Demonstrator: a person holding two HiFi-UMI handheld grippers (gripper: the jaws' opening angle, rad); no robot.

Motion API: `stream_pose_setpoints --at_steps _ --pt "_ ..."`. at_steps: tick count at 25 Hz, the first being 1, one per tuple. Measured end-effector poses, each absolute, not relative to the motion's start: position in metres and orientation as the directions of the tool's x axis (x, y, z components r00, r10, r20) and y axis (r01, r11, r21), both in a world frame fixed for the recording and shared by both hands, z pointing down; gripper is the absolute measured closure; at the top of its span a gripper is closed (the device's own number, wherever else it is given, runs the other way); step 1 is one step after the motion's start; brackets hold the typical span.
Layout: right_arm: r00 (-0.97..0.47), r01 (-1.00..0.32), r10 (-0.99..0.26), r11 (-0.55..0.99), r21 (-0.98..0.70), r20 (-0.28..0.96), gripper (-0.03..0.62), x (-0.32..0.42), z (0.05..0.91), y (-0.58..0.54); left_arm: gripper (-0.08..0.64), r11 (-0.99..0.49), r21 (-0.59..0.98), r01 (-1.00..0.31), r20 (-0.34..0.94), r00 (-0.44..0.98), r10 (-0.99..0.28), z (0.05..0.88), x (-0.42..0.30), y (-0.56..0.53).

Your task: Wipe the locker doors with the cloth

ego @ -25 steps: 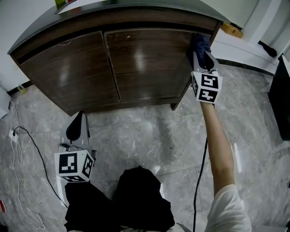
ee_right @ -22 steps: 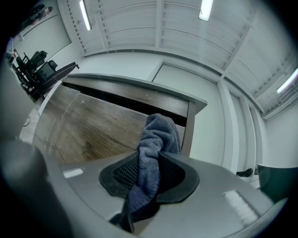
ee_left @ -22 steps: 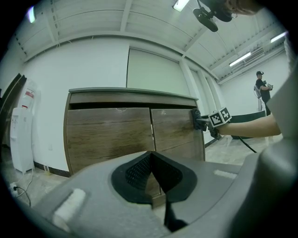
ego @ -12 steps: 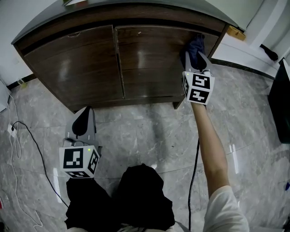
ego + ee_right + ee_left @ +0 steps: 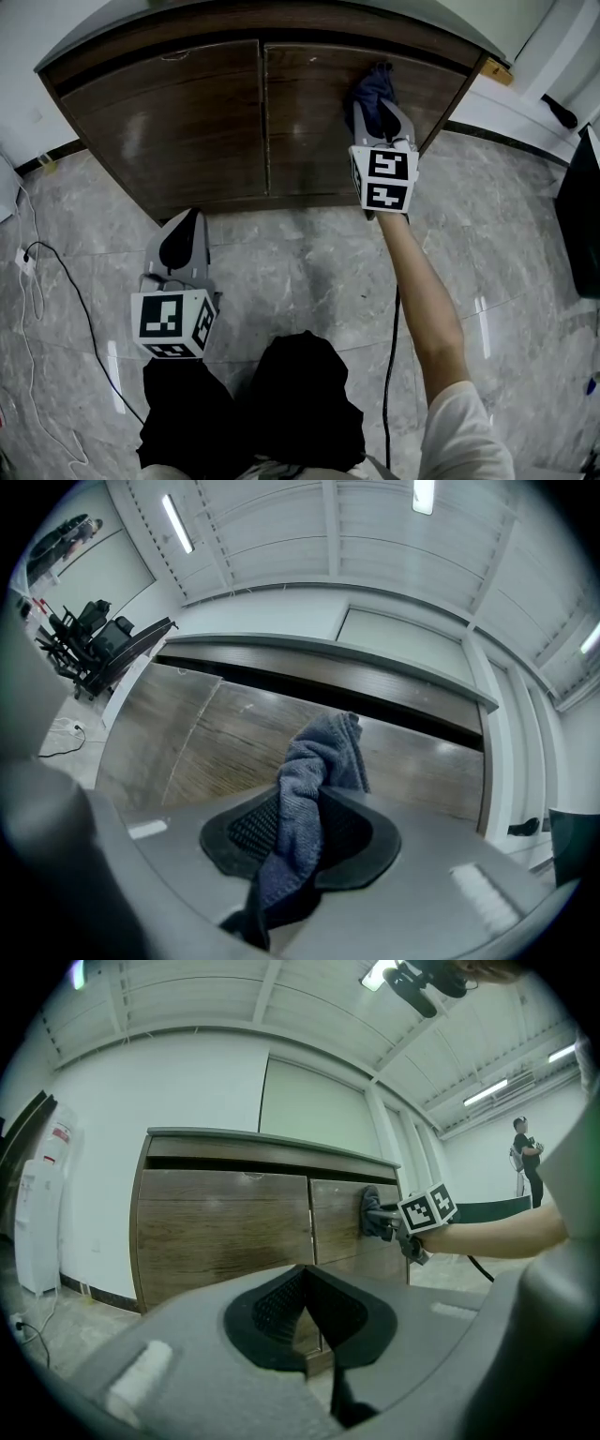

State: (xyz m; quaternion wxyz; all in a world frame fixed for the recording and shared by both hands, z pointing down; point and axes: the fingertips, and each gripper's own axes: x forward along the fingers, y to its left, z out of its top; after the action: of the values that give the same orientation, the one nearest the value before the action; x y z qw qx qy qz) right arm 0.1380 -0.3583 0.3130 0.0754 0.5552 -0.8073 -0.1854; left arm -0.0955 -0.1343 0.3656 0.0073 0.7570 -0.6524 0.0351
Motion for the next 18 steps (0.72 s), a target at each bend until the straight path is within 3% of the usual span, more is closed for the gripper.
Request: stream_pose_setpoints --at_steps 18 --pt "-0.559 -0.760 -0.828 0.488 0.429 -0.049 0.491 -0.002 0.327 -0.320 0.560 -0.158 -0.041 -0.987 0.067 0.155 -0.986 0.375 -0.110 -0.133"
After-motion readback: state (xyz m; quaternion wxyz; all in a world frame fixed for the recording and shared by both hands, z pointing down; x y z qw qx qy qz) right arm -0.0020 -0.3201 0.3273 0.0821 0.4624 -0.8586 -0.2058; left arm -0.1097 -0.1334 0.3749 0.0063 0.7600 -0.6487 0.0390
